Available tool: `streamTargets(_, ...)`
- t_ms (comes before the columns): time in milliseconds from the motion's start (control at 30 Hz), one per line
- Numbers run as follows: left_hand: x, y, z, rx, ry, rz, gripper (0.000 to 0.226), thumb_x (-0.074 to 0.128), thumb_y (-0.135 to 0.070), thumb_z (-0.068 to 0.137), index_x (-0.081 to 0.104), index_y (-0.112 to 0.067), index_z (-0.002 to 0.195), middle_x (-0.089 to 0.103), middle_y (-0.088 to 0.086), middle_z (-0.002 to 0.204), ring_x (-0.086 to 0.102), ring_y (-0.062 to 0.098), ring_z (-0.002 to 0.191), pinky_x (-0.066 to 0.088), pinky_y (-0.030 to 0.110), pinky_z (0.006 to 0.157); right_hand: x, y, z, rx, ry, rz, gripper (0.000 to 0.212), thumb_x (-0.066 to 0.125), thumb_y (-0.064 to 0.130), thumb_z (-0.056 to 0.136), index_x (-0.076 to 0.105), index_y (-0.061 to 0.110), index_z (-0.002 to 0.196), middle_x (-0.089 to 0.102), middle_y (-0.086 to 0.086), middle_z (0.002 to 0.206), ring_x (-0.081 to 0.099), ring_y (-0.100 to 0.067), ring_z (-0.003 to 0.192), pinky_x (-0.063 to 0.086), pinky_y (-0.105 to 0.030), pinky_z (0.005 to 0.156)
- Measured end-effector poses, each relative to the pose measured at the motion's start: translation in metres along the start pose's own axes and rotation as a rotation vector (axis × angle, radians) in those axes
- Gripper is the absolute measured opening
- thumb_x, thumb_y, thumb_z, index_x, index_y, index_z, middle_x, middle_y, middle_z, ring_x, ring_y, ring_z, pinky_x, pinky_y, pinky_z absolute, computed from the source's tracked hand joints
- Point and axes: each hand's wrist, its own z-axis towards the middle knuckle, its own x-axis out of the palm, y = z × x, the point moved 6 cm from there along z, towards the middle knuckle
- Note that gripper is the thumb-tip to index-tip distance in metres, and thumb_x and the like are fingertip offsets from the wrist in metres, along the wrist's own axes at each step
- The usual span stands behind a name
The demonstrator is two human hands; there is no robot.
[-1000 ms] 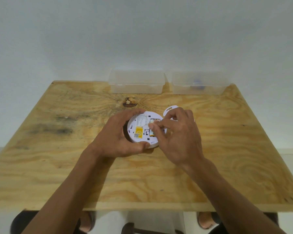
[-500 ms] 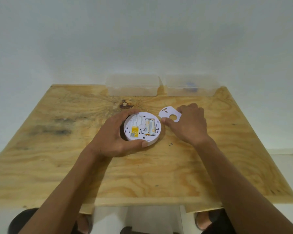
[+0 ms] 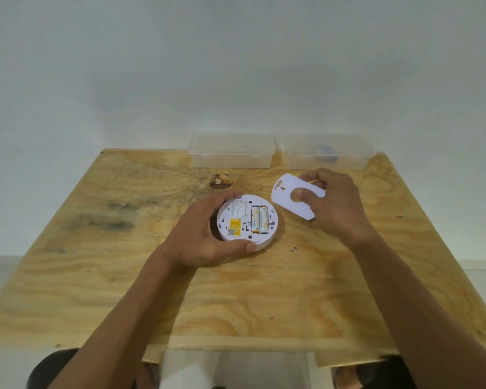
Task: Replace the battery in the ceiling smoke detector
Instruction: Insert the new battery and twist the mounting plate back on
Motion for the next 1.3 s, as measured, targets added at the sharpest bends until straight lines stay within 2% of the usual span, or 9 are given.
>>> streamTargets(133,-0.001,-0.006,0.002,0.015,0.003,-0.039,0.075,0.094,-0.032,0.059,0.059,-0.035,0.125,0.071,-0.016,0.112,0.07,0.003,0.101,0.057,0.019,0.081,-0.004,0.035,-0.002,-0.113,0.13,0.123,0.022,0.083,0.02,0.075,0.078,0.021,0.096,0.076,0.004,0.092,0.07,-0.012,0.088,0.057,-0.031,0.071)
streamTargets(267,0.0,-0.009,0.004,0.021,0.034,-0.135,0.07,0.094,-0.016,0.063,0.064,-0.015,0.126,0.075,0.003,0.107,0.073,0.02,0.093,0.06,0.035,0.075,0.021,0.063,-0.015,-0.208,0.421,-0.07,0.019,0.085,0.025,0.072,0.075,0.024,0.089,0.073,0.007,0.09,0.067,-0.007,0.085,0.052,-0.024,0.07)
streamTargets(400,-0.001,-0.011,0.003,0.001,0.028,-0.164,0.067,0.095,-0.017,0.06,0.066,-0.017,0.12,0.075,0.005,0.104,0.074,0.022,0.09,0.061,0.037,0.075,0.033,0.074,-0.017,-0.286,0.459,-0.227,0.008,0.081,0.03,0.076,0.076,0.026,0.08,0.072,0.016,0.083,0.061,0.006,0.087,0.04,-0.019,0.069)
streamTargets(467,-0.001,-0.011,0.004,-0.001,0.035,-0.171,0.066,0.096,-0.019,0.06,0.066,-0.021,0.12,0.076,0.003,0.105,0.075,0.02,0.091,0.062,0.04,0.076,0.034,0.077,-0.017,-0.286,0.514,-0.311,0.027,0.085,0.039,0.07,0.076,0.028,0.093,0.066,0.021,0.087,0.056,0.01,0.082,0.038,-0.018,0.067)
streamTargets(567,-0.002,-0.012,0.003,-0.007,0.028,-0.157,0.065,0.095,-0.025,0.059,0.065,-0.032,0.116,0.074,-0.004,0.109,0.074,0.015,0.095,0.061,0.038,0.08,0.036,0.081,-0.02,-0.293,0.61,-0.477,0.057,0.09,0.047,0.058,0.071,0.03,0.109,0.062,0.013,0.104,0.056,-0.004,0.09,0.041,-0.022,0.069)
streamTargets(833,-0.001,-0.008,0.004,-0.031,0.054,-0.2,0.073,0.096,-0.015,0.062,0.064,-0.013,0.127,0.076,0.004,0.111,0.075,0.021,0.099,0.062,0.039,0.081,0.037,0.094,-0.022,-0.435,0.594,-0.639,0.053,0.082,0.047,0.071,0.065,0.031,0.119,0.061,0.007,0.119,0.047,-0.011,0.101,0.039,-0.03,0.077)
streamTargets(1000,-0.002,-0.006,0.006,-0.019,0.071,-0.184,0.072,0.096,-0.015,0.064,0.064,-0.015,0.128,0.075,0.002,0.115,0.073,0.022,0.104,0.06,0.041,0.086,0.042,0.094,-0.029,-0.482,0.601,-0.505,0.045,0.082,0.047,0.073,0.071,0.032,0.114,0.065,0.012,0.117,0.05,-0.006,0.098,0.041,-0.027,0.076)
streamTargets(1167,-0.003,-0.007,0.007,-0.019,0.063,-0.144,0.071,0.097,-0.021,0.061,0.065,-0.017,0.124,0.074,0.002,0.114,0.073,0.023,0.102,0.059,0.047,0.086,0.048,0.09,-0.032,-0.495,0.615,-0.468,0.044,0.081,0.044,0.074,0.073,0.029,0.114,0.066,0.008,0.122,0.054,-0.014,0.107,0.047,-0.037,0.09)
streamTargets(1300,-0.003,-0.006,0.007,-0.028,0.065,-0.156,0.073,0.098,-0.02,0.06,0.065,-0.016,0.125,0.074,0.002,0.114,0.073,0.024,0.104,0.059,0.048,0.087,0.053,0.087,-0.03,-0.522,0.639,-0.468,0.042,0.08,0.045,0.075,0.074,0.028,0.113,0.067,0.009,0.119,0.055,-0.011,0.103,0.047,-0.032,0.084)
